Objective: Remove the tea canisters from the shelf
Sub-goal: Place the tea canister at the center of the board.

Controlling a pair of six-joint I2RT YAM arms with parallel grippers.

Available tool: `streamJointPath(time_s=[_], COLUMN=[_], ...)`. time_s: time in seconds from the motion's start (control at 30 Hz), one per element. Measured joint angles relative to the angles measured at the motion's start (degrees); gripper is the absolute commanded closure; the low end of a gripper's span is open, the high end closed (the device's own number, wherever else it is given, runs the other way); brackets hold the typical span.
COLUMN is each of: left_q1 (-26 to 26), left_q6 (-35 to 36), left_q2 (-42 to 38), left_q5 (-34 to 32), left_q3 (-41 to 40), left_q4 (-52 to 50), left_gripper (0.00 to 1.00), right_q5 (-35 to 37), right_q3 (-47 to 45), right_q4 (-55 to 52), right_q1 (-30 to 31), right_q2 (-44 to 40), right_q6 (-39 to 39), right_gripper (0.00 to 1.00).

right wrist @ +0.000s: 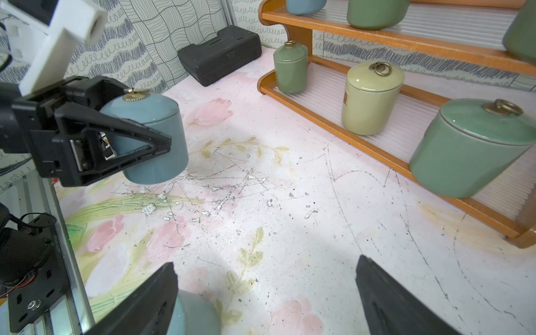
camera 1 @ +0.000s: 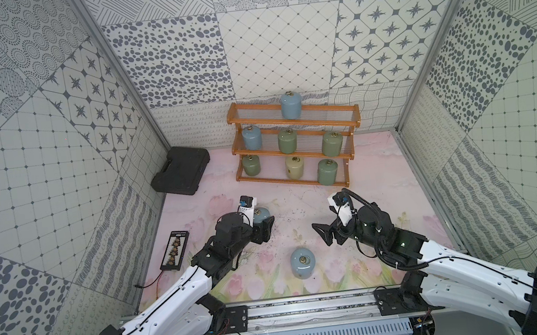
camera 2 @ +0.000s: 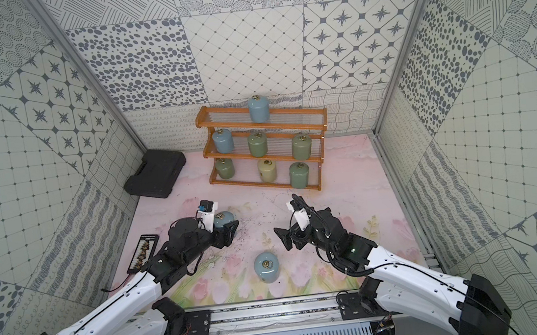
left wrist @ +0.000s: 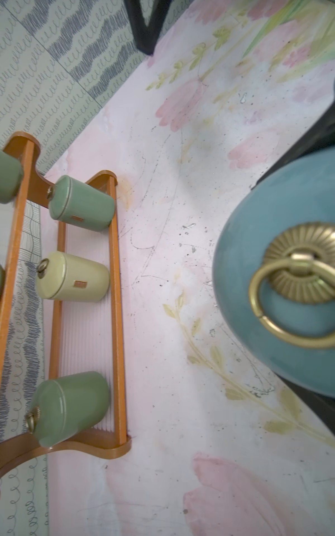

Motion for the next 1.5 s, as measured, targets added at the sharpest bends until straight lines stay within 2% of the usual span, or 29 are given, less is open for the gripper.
streamJointPath(time_s=[0.4, 0.7, 1.07, 1.37, 1.5], left_q1=[-11.39, -16.02, -22.47, -27.30, -29.16], left_q6=[-3.96, -7.43, -11.30, -14.53, -15.96], left_q2=[-3.02, -4.28, -1.36, 0.15, 1.05], left_q5=[-9.05, -13.84, -19.30, -25.40, -27.91], left_q3=[-9.29, -13.20, -16.06, -18.25, -18.73], left_q4=[0.42, 1.77, 5.38, 10.78, 12.33], left_gripper=[0.41, 0.43, 0.45, 0.43, 0.37], right_q5=[-2.08, -3.21, -4.09, -4.11, -4.11], right_q3=[-0.68, -0.68, -0.68, -0.68, -0.70], right_q4=[0.42, 0.37, 0.42, 0.42, 0.42], right_q1=[0.00, 0.00, 0.00, 0.00, 0.00], right_q2=[-0.72, -0.72, -0.70, -0.70, -0.70], right_q6=[-0.04, -0.66, -0.81, -0.83, -0.81], right_gripper=[0.00, 0.00, 0.00, 0.01, 0.00])
